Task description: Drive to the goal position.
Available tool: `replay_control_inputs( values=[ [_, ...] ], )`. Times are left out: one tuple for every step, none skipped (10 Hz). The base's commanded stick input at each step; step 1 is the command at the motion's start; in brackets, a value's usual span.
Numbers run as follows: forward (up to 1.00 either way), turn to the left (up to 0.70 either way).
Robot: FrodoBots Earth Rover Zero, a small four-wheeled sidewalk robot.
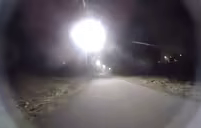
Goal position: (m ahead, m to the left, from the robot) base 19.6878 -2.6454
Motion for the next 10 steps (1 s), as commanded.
replay_control_inputs(
  values=[
    [1.00, 0.03],
    [1.00, 0.03],
    [1.00, 0.02],
    [1.00, 0.02],
    [1.00, 0.02],
    [1.00, 0.02],
    [1.00, 0.02],
    [1.00, 0.02],
    [1.00, 0.02],
    [1.00, 0.02]
  ],
)
